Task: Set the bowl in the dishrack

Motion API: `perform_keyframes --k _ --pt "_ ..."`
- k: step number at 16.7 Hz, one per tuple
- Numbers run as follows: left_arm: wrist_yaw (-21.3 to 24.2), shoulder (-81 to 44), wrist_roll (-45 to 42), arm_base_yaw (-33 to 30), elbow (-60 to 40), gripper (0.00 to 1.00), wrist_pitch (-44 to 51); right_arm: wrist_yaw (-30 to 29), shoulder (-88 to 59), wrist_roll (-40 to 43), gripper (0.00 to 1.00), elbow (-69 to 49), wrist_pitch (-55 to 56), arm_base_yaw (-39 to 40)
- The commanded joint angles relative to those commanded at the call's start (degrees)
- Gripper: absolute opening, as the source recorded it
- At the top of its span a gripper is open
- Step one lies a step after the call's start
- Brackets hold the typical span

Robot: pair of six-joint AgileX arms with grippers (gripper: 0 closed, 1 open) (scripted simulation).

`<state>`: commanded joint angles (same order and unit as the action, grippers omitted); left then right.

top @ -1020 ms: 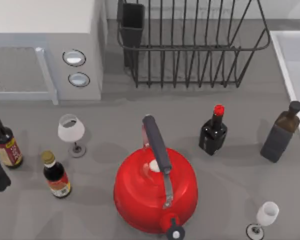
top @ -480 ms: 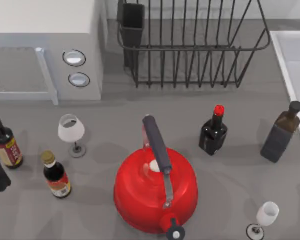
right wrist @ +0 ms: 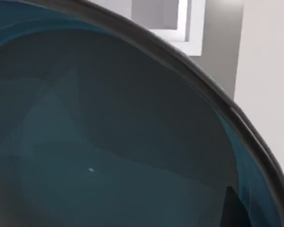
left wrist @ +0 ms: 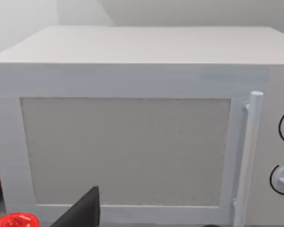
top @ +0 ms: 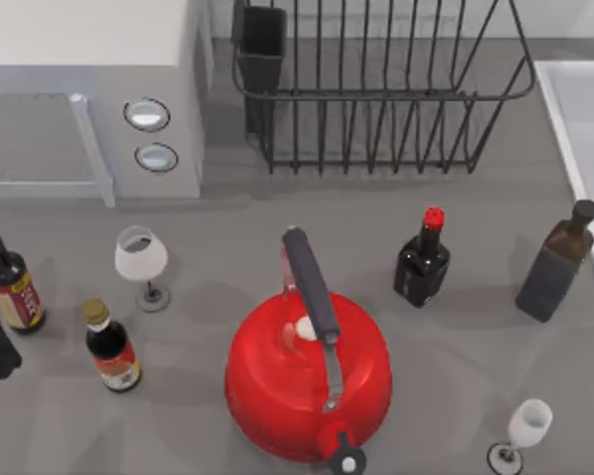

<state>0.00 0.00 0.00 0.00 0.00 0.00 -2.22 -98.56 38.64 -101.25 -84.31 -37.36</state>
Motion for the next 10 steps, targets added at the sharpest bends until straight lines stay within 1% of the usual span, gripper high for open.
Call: perform_keyframes --k 2,4,6,10 --pt "0.0 0.0 0.0 0.0 0.0 1.0 0.0 -4.4 0.7 -3.7 0.0 0.4 5.6 6.7" --pt "0.0 0.0 0.0 0.0 0.0 1.0 0.0 -9.7 1.4 -8.2 0.0 1.2 12.6 15.7" --pt "0.0 0.0 0.0 0.0 0.0 1.0 0.0 -15.5 2.3 -13.1 0.0 2.7 20.6 26.8" --pt "0.0 0.0 0.0 0.0 0.0 1.0 0.0 -28.1 4.8 -23.7 0.0 7.0 38.8 51.6"
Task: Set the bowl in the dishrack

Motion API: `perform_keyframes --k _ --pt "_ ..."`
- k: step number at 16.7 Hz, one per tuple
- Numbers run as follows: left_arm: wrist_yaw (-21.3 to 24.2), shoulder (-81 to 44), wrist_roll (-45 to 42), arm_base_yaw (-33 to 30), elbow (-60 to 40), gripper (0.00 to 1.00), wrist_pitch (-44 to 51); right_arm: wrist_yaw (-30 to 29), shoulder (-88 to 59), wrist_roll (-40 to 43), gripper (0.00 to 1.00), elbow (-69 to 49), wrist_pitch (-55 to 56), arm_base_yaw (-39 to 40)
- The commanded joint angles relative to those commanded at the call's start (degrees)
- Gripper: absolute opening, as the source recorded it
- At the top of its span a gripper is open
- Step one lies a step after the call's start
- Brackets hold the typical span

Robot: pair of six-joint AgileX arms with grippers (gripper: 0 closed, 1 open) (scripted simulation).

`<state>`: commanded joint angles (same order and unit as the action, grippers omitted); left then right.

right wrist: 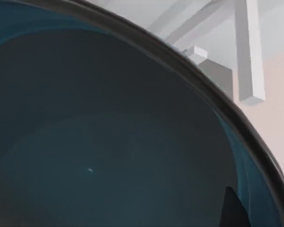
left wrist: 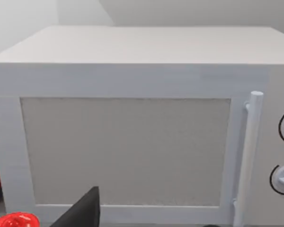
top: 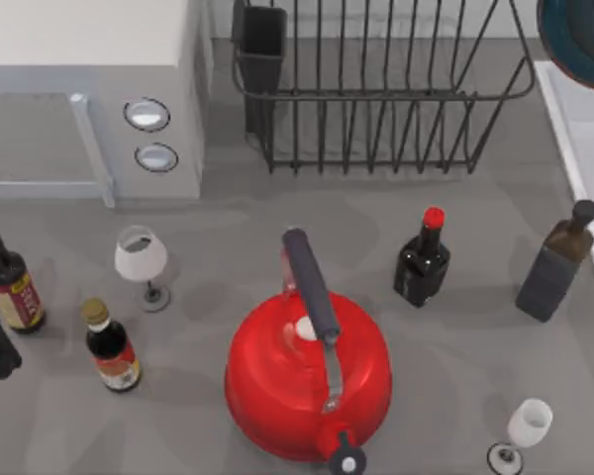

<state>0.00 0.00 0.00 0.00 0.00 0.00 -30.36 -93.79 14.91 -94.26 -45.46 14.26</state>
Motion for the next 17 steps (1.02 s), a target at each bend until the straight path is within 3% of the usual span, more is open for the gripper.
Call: perform_keyframes --k 4,8,12,17 --pt "0.0 0.0 0.0 0.0 0.0 1.0 0.0 -12.8 4.0 -9.2 0.0 4.8 19.4 23.3" --pt "0.0 0.0 0.0 0.0 0.0 1.0 0.0 -23.8 8.4 -14.8 0.0 9.1 35.4 38.8" --pt "0.0 0.0 0.0 0.0 0.0 1.0 0.0 -30.0 11.0 -16.6 0.0 11.7 43.6 44.9" --pt "0.0 0.0 0.0 0.0 0.0 1.0 0.0 -30.2 11.0 -16.8 0.0 11.7 44.0 45.0"
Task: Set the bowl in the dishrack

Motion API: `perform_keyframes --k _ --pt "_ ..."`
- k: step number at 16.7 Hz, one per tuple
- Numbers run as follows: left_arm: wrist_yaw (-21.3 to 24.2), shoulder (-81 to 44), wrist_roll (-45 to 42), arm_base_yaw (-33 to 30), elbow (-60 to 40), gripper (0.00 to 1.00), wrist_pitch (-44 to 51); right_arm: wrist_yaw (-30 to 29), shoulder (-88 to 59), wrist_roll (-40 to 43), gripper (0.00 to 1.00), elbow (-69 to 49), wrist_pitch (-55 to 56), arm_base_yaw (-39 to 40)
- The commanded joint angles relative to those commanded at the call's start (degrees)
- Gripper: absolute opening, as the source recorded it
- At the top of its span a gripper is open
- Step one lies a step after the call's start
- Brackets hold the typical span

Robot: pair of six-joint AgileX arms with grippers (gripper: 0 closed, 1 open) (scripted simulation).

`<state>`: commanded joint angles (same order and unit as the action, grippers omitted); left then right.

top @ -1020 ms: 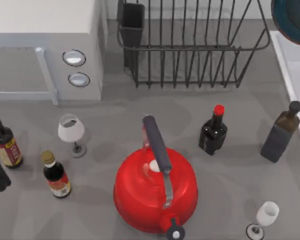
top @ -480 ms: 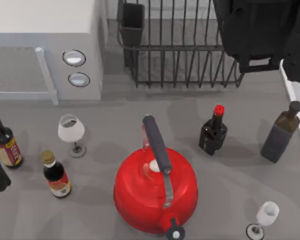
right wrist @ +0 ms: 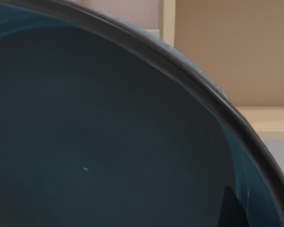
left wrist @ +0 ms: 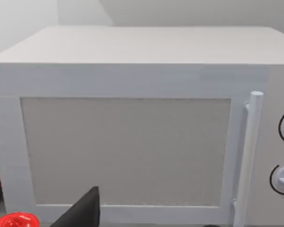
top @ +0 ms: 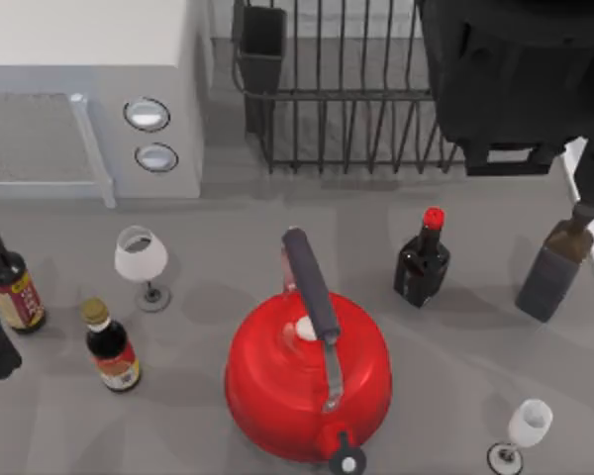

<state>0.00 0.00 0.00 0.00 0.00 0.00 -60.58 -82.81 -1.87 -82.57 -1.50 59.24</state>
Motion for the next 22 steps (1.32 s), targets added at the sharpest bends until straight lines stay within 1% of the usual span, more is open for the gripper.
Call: perform_keyframes --k 2,5,11,14,17,21,22 --pt "0.0 0.0 0.0 0.0 0.0 1.0 0.0 0.5 -0.8 0.0 0.0 0.0 0.8 -0.5" --pt "0.0 0.0 0.0 0.0 0.0 1.0 0.0 3.7 -6.3 0.1 0.0 0.3 6.5 -3.4" --pt "0.0 0.0 0.0 0.0 0.0 1.0 0.0 14.9 -24.0 0.2 0.0 3.3 29.6 -14.9" --pt "0.0 0.0 0.0 0.0 0.0 1.0 0.0 20.0 -31.2 0.6 0.0 5.2 38.4 -20.4" --pt "0.0 0.0 0.0 0.0 0.0 1.0 0.0 22.5 -34.3 0.8 0.0 6.2 41.6 -23.0" --pt "0.0 0.0 0.0 0.0 0.0 1.0 0.0 22.5 -34.3 0.8 0.0 6.2 41.6 -23.0" --pt "0.0 0.0 0.0 0.0 0.0 1.0 0.0 22.5 -34.3 0.8 0.08 6.2 41.6 -23.0"
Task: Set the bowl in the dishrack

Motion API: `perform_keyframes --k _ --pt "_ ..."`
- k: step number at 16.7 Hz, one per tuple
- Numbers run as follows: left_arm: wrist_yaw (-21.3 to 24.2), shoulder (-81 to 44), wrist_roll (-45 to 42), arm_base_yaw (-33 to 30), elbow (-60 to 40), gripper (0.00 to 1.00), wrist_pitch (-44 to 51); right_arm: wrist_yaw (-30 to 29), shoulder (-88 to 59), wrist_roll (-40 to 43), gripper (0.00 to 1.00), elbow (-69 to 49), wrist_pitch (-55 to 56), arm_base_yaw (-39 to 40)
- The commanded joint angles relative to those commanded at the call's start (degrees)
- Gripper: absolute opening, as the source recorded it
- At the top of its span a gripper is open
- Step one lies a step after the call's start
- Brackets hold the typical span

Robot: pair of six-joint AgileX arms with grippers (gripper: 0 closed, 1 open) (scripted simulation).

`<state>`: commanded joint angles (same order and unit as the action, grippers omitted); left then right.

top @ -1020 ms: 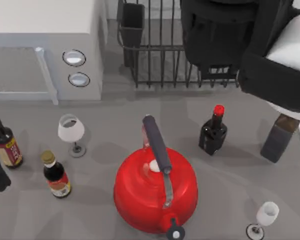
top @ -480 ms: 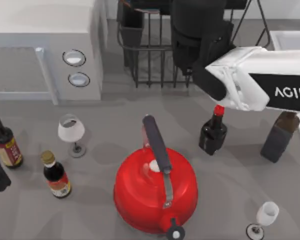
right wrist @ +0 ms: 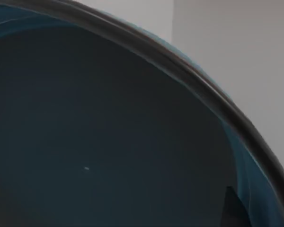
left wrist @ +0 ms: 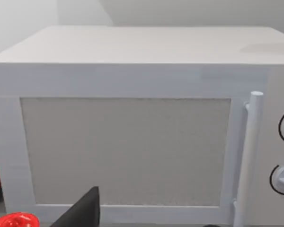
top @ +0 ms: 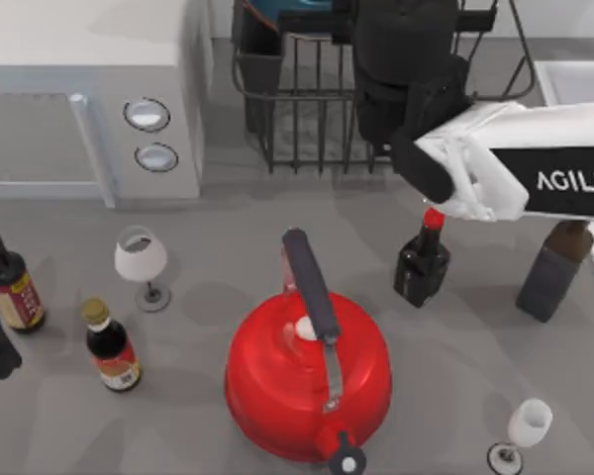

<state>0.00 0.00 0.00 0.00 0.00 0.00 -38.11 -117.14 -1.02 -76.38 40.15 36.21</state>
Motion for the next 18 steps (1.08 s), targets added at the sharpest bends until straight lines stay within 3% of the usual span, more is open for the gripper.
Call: perform_keyframes --k 12,18 --pt "0.0 0.0 0.0 0.0 0.0 1.0 0.0 0.0 0.0 0.0 0.98 0.0 0.0 0.0" --pt "0.0 0.0 0.0 0.0 0.0 1.0 0.0 0.0 0.0 0.0 1.0 0.0 0.0 0.0"
